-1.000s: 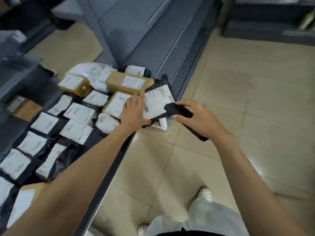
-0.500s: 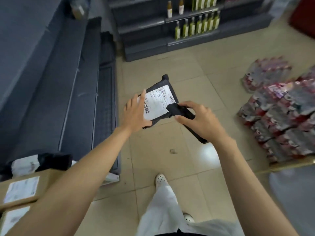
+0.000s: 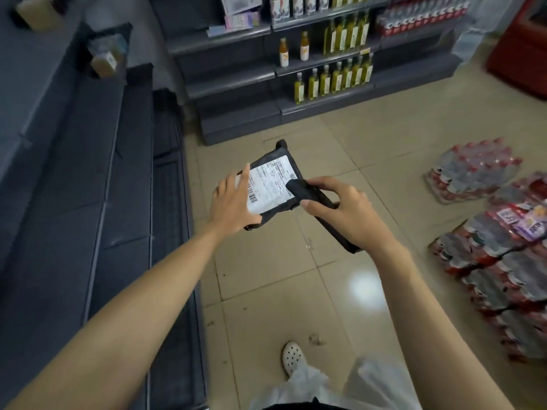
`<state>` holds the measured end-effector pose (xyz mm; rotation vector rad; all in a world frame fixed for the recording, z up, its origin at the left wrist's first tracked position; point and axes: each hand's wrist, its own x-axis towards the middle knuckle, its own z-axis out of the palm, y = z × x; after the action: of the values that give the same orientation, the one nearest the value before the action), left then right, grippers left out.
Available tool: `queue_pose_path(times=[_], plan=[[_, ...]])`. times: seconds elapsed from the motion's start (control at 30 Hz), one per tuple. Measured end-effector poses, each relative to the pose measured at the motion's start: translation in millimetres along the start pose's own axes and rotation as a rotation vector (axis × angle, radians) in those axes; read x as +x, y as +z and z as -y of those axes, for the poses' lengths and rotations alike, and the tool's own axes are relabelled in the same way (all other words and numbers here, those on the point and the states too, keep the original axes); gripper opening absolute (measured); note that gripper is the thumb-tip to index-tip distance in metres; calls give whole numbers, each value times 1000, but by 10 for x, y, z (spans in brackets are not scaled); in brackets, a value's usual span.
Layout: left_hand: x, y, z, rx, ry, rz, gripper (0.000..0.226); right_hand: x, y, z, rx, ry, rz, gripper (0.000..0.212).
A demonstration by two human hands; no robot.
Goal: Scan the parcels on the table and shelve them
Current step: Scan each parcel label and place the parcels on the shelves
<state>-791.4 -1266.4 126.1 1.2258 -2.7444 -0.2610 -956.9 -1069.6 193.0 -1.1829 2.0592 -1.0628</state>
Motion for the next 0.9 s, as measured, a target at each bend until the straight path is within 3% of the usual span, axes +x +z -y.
queue_pose_path(times=[0.1,0.3,0.67,0.9], plan=[[485,55,151,-17,19,13,128,545,85,-20,-24,18,43,59],[1586,189,554,-31,-18,35,129,1995,75,-47,-13,-2,33,41],[4173,-317,1354,-29,-198,-116,135,5356,-28,679,5,-205,120,48],[5122,-529,2036,-66,-348,-193,140,6695,444,1066,-47,-262,248,59]])
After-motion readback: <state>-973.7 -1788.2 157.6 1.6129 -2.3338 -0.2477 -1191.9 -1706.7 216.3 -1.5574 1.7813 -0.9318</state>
